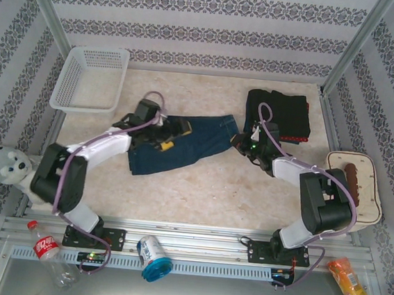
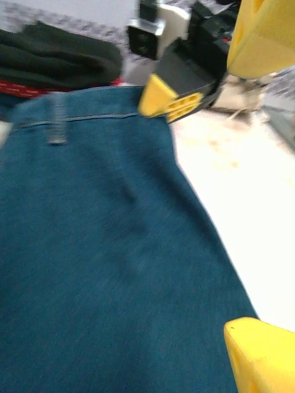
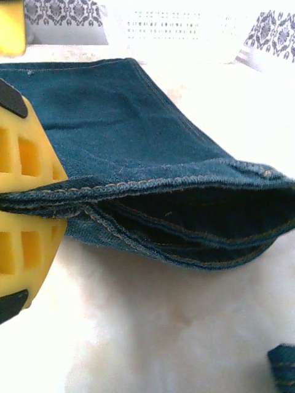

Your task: Fold and stack the skirts

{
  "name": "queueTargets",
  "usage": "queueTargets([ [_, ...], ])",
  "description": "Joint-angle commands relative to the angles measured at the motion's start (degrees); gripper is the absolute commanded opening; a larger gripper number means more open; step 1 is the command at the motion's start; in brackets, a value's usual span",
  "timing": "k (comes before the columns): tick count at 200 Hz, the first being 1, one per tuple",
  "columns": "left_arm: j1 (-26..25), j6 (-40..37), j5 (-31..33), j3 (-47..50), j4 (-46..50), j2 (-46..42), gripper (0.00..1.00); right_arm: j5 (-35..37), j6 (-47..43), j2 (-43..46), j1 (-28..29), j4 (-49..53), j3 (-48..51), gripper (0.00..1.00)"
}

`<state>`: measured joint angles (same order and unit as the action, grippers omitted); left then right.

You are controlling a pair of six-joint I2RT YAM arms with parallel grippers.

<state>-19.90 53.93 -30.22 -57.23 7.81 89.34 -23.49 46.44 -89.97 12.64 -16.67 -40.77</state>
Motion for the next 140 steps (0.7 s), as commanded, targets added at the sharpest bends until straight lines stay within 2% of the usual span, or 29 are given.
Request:
queueTargets([
  [1, 2.1, -10.1, 17.5, 1.1, 17.9, -2.0, 1.0, 2.9, -11.1, 1.6, 0.4, 5.6, -3.3, 0.0],
  [16, 2.3, -13.4, 24.3, 0.6, 22.6, -1.0, 1.0, 3.8, -15.7, 1.2, 0.3, 8.3, -4.7, 0.0],
  [31, 2.5, -14.9, 28.5, 0.2, 24.8, 1.3, 0.99, 3.2, -20.1, 0.4, 0.6, 11.1, -6.7, 0.0],
  [51, 2.5, -14.5, 31.9, 1.9, 22.7, 2.7, 0.86, 3.0, -25.3, 0.4, 2.3, 13.5, -9.1, 0.0],
  [70, 2.6, -12.2, 30.4, 5.9, 16.8, 2.4, 0.7, 3.1, -28.9, 0.4, 4.7, 14.7, -12.0, 0.0],
  [85, 2.6, -10.8, 26.8, 8.0, 12.9, 2.3, 0.63, 2.6, -31.4, 0.0, 7.0, 15.8, -14.9, 0.0],
  [110, 2.6, -9.1, 23.2, 10.2, 9.5, 2.5, 0.6, 1.9, -36.0, -1.2, 12.0, 17.6, -20.6, 0.0],
  [140, 2.6, -8.7, 22.2, 10.6, 9.0, 2.1, 0.6, -1.5, -40.9, -3.1, 18.2, 19.3, -26.3, 0.0],
])
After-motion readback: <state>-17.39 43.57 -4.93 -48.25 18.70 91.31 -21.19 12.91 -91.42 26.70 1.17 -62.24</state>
